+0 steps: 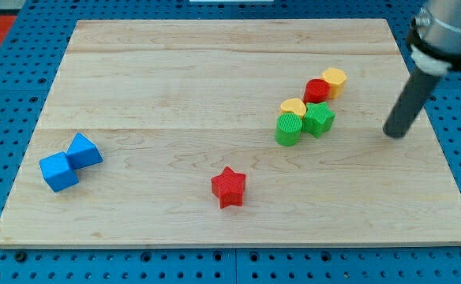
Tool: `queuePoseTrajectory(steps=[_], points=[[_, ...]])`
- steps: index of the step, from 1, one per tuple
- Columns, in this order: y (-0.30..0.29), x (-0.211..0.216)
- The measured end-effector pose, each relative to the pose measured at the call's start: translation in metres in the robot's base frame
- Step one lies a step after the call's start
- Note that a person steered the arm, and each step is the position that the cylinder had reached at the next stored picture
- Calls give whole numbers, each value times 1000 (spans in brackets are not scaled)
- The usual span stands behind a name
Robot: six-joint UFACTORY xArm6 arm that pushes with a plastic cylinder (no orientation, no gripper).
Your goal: Move the red circle close to the red star
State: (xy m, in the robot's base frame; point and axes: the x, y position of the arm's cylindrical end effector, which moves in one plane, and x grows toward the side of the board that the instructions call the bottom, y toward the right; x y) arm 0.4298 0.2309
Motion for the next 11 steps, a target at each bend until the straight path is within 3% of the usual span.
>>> queuePoseTrajectory(steps=[1, 3, 4, 5, 7, 9, 11], points=[[-16, -47], [-137, -64], [-163, -70], [-190, -27], [-247, 6], [-263, 66], [-284, 73]])
